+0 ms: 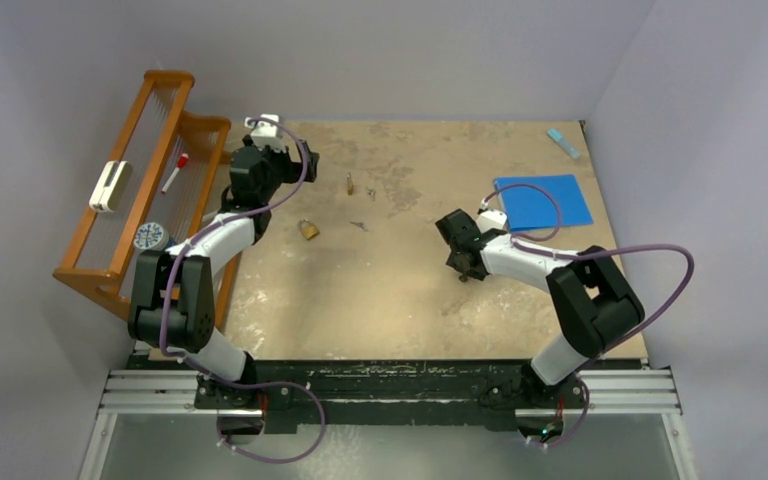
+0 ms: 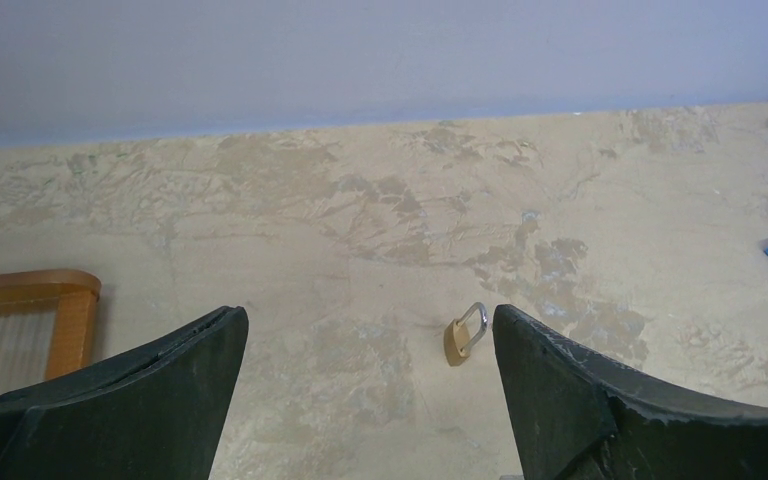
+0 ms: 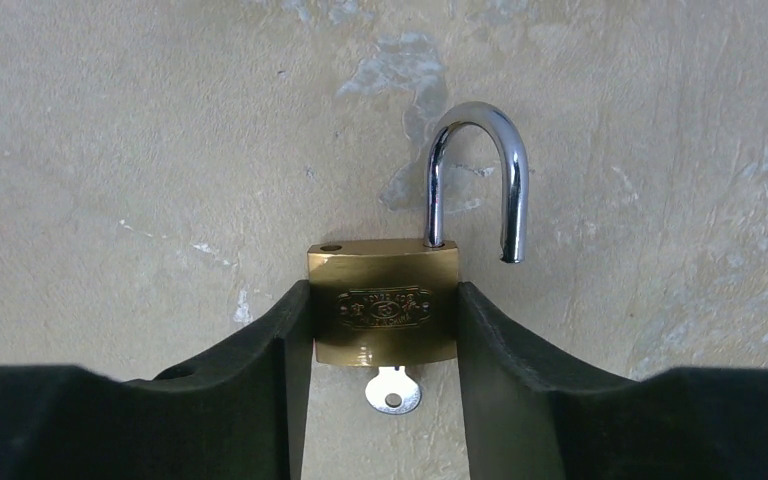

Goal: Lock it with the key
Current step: Pick up the lock from the center of the board.

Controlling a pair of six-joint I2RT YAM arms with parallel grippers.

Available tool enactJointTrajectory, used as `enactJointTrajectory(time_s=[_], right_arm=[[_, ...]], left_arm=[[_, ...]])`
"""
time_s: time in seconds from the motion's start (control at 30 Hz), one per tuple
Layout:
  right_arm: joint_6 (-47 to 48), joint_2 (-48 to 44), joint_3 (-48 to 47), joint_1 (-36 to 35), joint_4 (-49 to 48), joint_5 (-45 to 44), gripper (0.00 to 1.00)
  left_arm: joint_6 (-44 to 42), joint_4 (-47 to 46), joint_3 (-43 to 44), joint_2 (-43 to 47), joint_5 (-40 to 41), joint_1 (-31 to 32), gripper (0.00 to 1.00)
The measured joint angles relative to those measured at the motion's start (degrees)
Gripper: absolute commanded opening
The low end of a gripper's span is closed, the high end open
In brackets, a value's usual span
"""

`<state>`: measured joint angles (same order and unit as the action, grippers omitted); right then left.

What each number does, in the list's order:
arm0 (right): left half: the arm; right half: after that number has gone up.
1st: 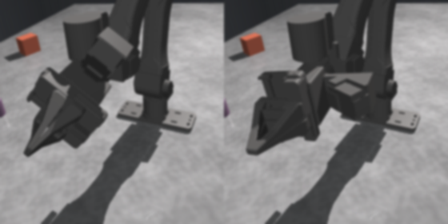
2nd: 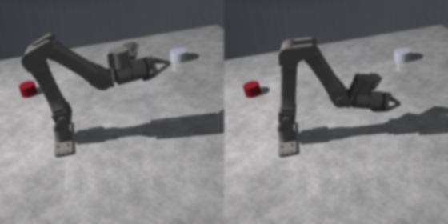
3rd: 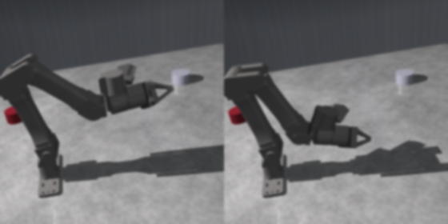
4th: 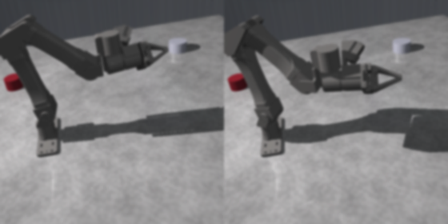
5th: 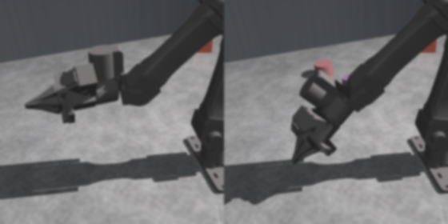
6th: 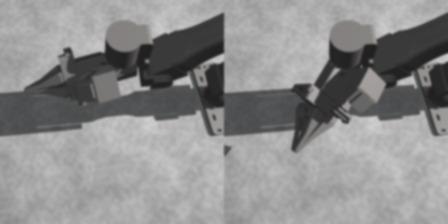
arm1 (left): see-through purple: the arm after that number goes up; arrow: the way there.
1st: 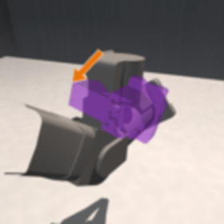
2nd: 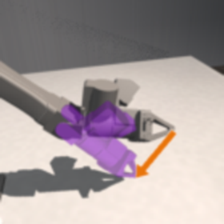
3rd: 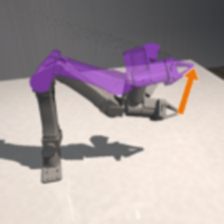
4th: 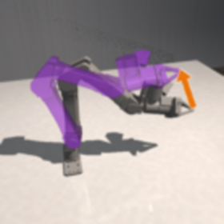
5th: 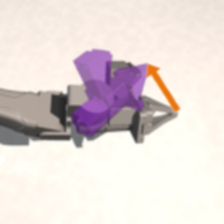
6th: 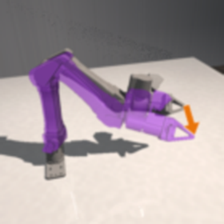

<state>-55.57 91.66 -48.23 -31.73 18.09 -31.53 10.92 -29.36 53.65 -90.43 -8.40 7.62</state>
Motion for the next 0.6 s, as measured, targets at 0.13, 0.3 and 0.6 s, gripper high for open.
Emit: enactJointTrajectory(time_s=[0.13, 0.3, 0.6], right_arm=[[2.6, 0.3, 0.0, 0.0, -1.3, 0.8, 0.00], [6.7, 1.0, 0.0, 0.3, -4.6, 2.8, 0.00], [13.3, 2.8, -0.6, 0.4, -13.4, 7.4, 0.00]], left_arm=[[1.1, -0.2, 0.0, 0.0, -0.3, 0.0, 0.95], [3.8, 0.8, 1.0, 0.0, -0.4, 0.0, 0.99], [9.5, -0.3, 6.9, -0.5, -2.1, 0.0, 0.99]])
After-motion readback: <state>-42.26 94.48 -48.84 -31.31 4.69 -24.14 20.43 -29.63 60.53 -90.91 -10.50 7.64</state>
